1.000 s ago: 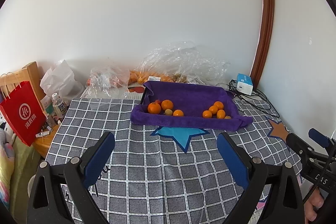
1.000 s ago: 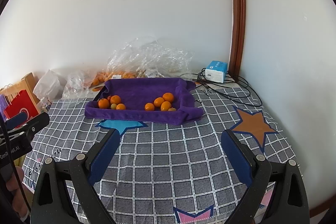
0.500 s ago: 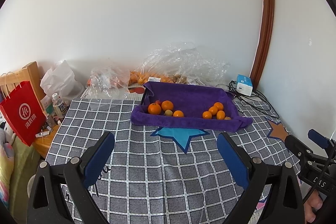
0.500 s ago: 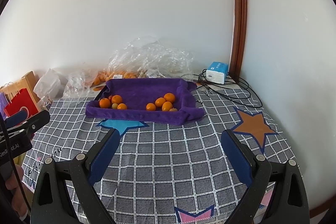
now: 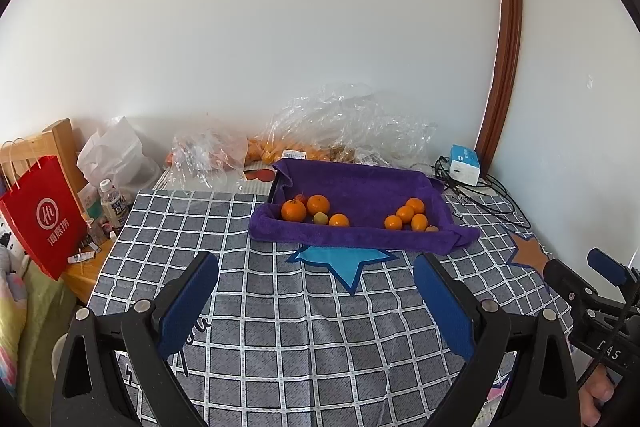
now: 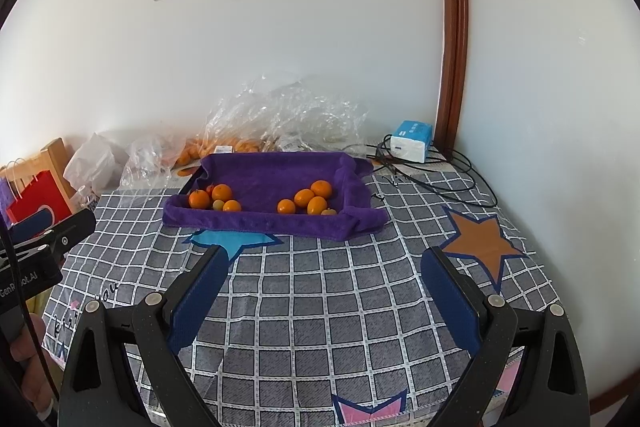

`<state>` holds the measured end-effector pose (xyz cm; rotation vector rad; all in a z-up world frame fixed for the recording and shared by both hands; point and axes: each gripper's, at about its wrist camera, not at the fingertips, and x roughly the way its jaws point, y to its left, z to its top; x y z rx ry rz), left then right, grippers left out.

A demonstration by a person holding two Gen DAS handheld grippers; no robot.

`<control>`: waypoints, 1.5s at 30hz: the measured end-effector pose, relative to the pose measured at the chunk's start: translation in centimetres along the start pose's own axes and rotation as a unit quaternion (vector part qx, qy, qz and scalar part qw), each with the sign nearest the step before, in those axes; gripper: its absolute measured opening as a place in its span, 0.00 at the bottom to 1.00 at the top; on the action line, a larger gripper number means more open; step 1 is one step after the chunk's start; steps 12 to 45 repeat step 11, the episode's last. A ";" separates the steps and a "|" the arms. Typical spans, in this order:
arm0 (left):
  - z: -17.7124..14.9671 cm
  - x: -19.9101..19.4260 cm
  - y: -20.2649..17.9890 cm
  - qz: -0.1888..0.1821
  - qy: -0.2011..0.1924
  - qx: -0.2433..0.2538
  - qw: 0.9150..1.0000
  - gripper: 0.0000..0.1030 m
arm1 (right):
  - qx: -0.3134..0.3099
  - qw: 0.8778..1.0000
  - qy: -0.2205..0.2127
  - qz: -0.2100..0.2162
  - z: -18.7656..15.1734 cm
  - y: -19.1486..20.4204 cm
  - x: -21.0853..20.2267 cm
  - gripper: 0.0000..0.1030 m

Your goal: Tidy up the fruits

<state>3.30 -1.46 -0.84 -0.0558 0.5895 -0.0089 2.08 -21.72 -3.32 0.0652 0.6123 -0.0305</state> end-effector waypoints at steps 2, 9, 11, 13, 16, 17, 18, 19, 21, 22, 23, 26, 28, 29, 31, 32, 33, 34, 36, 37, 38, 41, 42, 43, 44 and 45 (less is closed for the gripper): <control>0.0 -0.1 0.0 0.001 -0.001 0.000 1.000 0.96 | 0.001 1.000 0.001 -0.001 0.0 0.0 0.0 0.93; -0.1 -0.1 -0.1 0.004 -0.002 -0.002 1.000 0.96 | -0.001 1.000 0.004 -0.004 -0.1 0.0 0.3 0.93; -0.1 -0.1 -0.3 0.006 -0.007 0.002 1.000 0.96 | -0.002 1.000 0.004 -0.003 -0.1 0.1 0.4 0.93; -0.1 -0.1 -0.3 0.006 -0.007 0.002 1.000 0.96 | -0.002 1.000 0.004 -0.003 -0.1 0.1 0.4 0.93; -0.1 -0.1 -0.3 0.006 -0.007 0.002 1.000 0.96 | -0.002 1.000 0.004 -0.003 -0.1 0.1 0.4 0.93; -0.1 -0.1 -0.3 0.006 -0.007 0.002 1.000 0.96 | -0.002 1.000 0.004 -0.003 -0.1 0.1 0.4 0.93; -0.1 -0.1 -0.3 0.006 -0.007 0.002 1.000 0.96 | -0.002 1.000 0.004 -0.003 -0.1 0.1 0.4 0.93; -0.1 -0.1 -0.3 0.006 -0.007 0.002 1.000 0.96 | -0.002 1.000 0.004 -0.003 -0.1 0.1 0.4 0.93; -0.1 -0.1 -0.3 0.006 -0.007 0.002 1.000 0.96 | -0.002 1.000 0.004 -0.003 -0.1 0.1 0.4 0.93; -0.1 -0.1 -0.3 0.006 -0.007 0.002 1.000 0.96 | -0.002 1.000 0.004 -0.003 -0.1 0.1 0.4 0.93; -0.1 -0.1 -0.3 0.006 -0.007 0.002 1.000 0.96 | -0.002 1.000 0.004 -0.003 -0.1 0.1 0.4 0.93; -0.1 -0.1 -0.3 0.006 -0.007 0.002 1.000 0.96 | -0.002 1.000 0.004 -0.003 -0.1 0.1 0.4 0.93; -0.1 -0.1 -0.3 0.006 -0.007 0.002 1.000 0.96 | -0.002 1.000 0.004 -0.003 -0.1 0.1 0.4 0.93; -0.1 -0.1 -0.3 0.006 -0.007 0.002 1.000 0.96 | -0.002 1.000 0.004 -0.003 -0.1 0.1 0.4 0.93; -0.1 -0.1 -0.3 0.006 -0.007 0.002 1.000 0.96 | -0.002 1.000 0.004 -0.003 -0.1 0.1 0.4 0.93; -0.1 -0.1 -0.3 0.006 -0.007 0.002 1.000 0.96 | -0.002 1.000 0.004 -0.003 -0.1 0.1 0.4 0.93; -0.1 -0.1 -0.3 0.006 -0.007 0.002 1.000 0.96 | -0.002 1.000 0.004 -0.003 -0.1 0.1 0.4 0.93; -0.1 -0.1 -0.3 0.006 -0.007 0.002 1.000 0.96 | -0.002 1.000 0.004 -0.003 -0.1 0.1 0.4 0.93; -0.1 -0.1 -0.3 0.006 -0.007 0.002 1.000 0.96 | -0.002 1.000 0.004 -0.003 -0.1 0.1 0.4 0.93; -0.1 -0.1 -0.3 0.006 -0.007 0.002 1.000 0.96 | -0.002 1.000 0.004 -0.003 -0.1 0.1 0.4 0.93; -0.1 -0.1 -0.3 0.006 -0.007 0.002 1.000 0.96 | -0.002 1.000 0.004 -0.003 -0.1 0.1 0.4 0.93; -0.1 -0.1 -0.3 0.006 -0.007 0.002 1.000 0.96 | -0.002 1.000 0.004 -0.003 -0.1 0.1 0.4 0.93; -0.1 -0.1 -0.3 0.006 -0.007 0.002 1.000 0.96 | -0.002 1.000 0.004 -0.003 -0.1 0.1 0.4 0.93; -0.1 -0.1 -0.3 0.006 -0.007 0.002 1.000 0.96 | -0.002 1.000 0.004 -0.003 -0.1 0.1 0.4 0.93; -0.1 -0.1 -0.3 0.006 -0.007 0.002 1.000 0.96 | -0.002 1.000 0.004 -0.003 -0.1 0.1 0.4 0.93; -0.1 -0.1 -0.3 0.006 -0.007 0.002 1.000 0.96 | -0.002 1.000 0.004 -0.003 -0.1 0.1 0.4 0.93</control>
